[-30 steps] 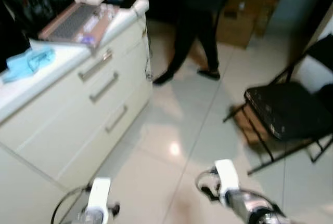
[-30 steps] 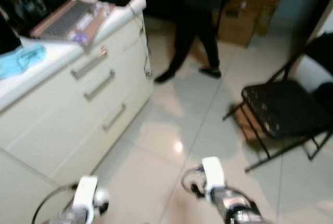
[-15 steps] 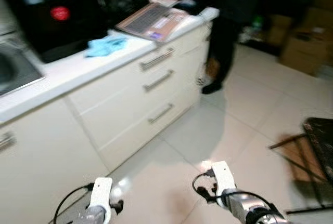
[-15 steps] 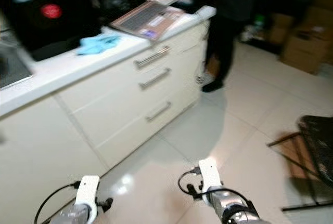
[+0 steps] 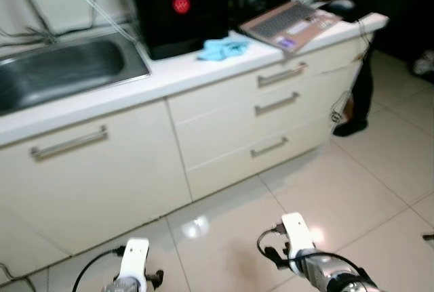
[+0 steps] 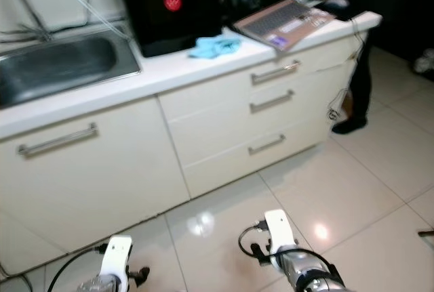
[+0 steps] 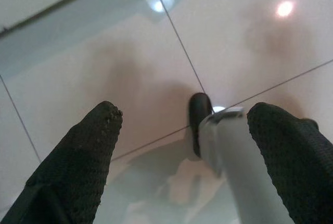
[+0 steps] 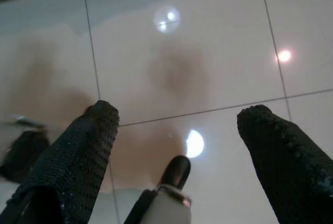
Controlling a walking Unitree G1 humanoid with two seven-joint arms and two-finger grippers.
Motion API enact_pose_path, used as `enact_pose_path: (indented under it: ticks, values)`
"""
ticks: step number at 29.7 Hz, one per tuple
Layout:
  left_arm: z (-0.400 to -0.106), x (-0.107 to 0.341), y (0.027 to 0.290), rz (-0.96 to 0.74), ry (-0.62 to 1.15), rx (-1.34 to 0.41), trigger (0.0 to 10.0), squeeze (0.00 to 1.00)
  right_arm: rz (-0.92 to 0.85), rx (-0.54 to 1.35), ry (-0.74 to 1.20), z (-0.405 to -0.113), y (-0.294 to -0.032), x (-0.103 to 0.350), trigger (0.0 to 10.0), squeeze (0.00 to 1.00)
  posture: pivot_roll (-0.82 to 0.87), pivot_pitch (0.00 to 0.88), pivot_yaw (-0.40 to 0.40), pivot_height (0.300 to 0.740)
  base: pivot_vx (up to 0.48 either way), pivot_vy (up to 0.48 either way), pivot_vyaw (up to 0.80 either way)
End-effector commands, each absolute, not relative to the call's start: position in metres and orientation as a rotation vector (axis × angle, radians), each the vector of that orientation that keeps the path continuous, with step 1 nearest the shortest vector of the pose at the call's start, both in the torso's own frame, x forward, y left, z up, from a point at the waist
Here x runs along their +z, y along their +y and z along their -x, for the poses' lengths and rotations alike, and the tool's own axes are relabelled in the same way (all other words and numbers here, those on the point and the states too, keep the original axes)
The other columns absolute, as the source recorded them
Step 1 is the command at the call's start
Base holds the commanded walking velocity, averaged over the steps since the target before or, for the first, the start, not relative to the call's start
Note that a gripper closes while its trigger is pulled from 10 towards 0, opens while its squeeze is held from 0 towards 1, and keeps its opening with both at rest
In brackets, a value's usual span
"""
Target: Kitchen organization
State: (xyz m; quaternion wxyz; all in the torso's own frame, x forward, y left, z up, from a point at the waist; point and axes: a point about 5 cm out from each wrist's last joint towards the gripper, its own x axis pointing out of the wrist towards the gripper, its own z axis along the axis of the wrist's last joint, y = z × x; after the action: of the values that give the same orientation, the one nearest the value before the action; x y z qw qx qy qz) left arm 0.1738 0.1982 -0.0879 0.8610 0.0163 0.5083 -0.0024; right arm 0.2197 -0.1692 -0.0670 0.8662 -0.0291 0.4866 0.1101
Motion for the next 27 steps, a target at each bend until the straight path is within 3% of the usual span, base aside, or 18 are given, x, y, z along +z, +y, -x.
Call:
enact_pose_path:
  ticks: [1,17,27]
  values:
    - [-0.174,-0.087,0.203,-0.033,1.071,0.01,10.0,0.0,0.059,0.26,1.009,-0.223,-0.16,-0.066,10.0,0.0,-0.08,0.0,0.055,0.74,0.0,0.0,0.8]
    - [-0.176,-0.087,0.199,-0.024,1.07,-0.018,10.0,0.0,0.048,0.254,1.014,-0.221,-0.161,-0.067,10.0,0.0,-0.08,0.0,0.055,0.74,0.0,0.0,0.8]
    - [-0.206,-0.069,0.206,0.022,0.89,0.008,10.0,0.0,-0.029,0.223,0.898,-0.241,-0.165,-0.053,10.0,0.0,-0.08,0.0,0.058,0.74,0.0,0.0,0.0]
